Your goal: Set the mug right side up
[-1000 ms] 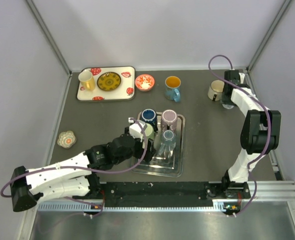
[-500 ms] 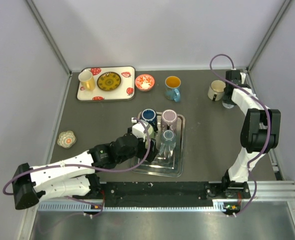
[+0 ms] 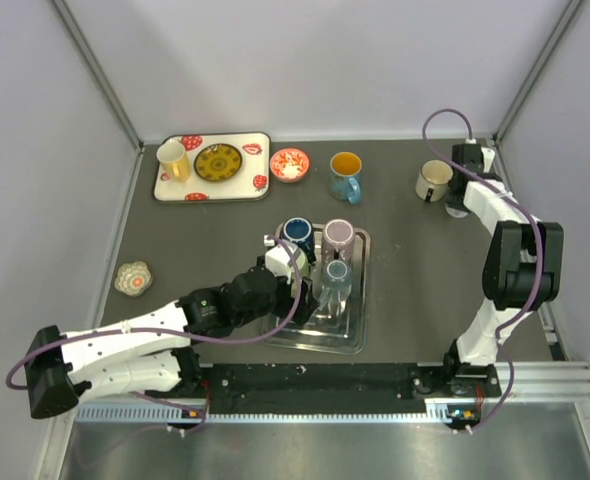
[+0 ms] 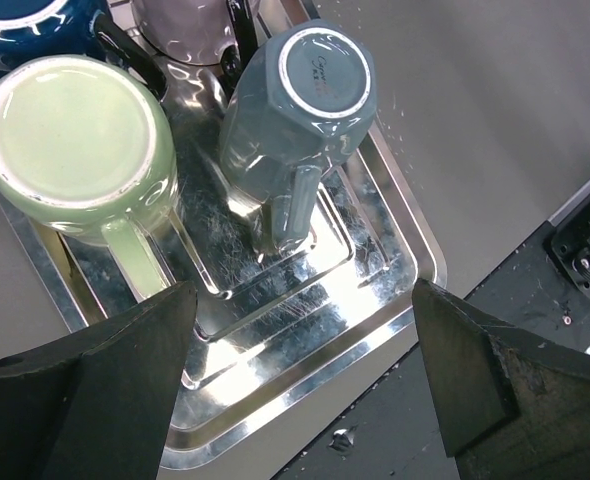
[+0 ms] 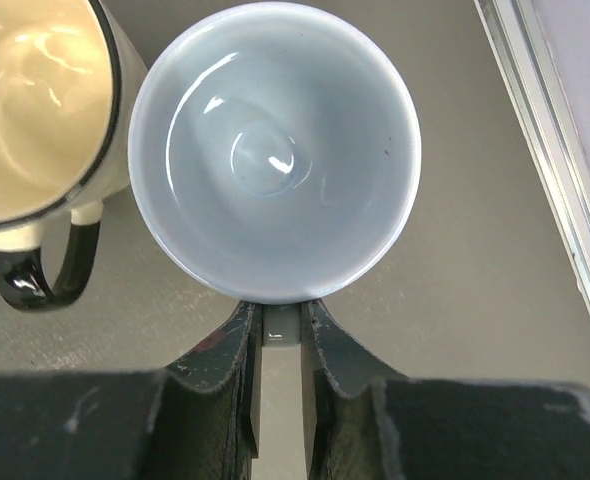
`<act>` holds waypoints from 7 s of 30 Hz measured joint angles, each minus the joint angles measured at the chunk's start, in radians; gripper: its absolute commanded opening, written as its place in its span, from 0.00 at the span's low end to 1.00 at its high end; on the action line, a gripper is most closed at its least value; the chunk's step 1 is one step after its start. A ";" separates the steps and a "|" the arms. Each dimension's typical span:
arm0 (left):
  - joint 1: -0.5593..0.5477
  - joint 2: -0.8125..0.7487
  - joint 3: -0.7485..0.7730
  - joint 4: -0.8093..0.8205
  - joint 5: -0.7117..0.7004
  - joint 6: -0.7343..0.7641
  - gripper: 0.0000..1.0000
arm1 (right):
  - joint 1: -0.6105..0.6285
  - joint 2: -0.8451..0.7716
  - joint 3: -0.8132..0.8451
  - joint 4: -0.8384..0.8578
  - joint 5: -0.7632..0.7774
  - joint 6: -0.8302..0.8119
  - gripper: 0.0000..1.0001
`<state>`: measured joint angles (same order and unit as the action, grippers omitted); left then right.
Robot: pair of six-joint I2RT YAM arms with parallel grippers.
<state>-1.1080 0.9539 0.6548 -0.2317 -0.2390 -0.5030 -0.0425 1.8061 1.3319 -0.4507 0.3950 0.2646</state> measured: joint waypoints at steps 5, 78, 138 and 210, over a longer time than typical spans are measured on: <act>0.000 -0.009 0.000 0.000 0.007 -0.005 0.93 | 0.003 -0.080 -0.077 -0.028 0.000 0.010 0.00; 0.087 0.528 -0.014 1.475 0.317 -0.549 0.58 | 0.331 -1.334 -0.644 0.349 -0.924 0.581 0.00; 0.163 0.323 -0.003 1.349 0.566 -0.436 0.00 | 0.356 -1.305 -0.642 0.340 -1.147 0.510 0.35; -0.233 0.180 -0.073 -0.378 -0.304 -0.441 0.31 | 0.356 -1.239 -0.652 -0.089 -0.697 0.277 0.40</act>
<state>-1.3407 1.1339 0.5819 -0.6094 -0.5426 -0.9440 0.3134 0.5671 0.6804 -0.5396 -0.3016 0.5411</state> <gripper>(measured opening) 0.217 0.385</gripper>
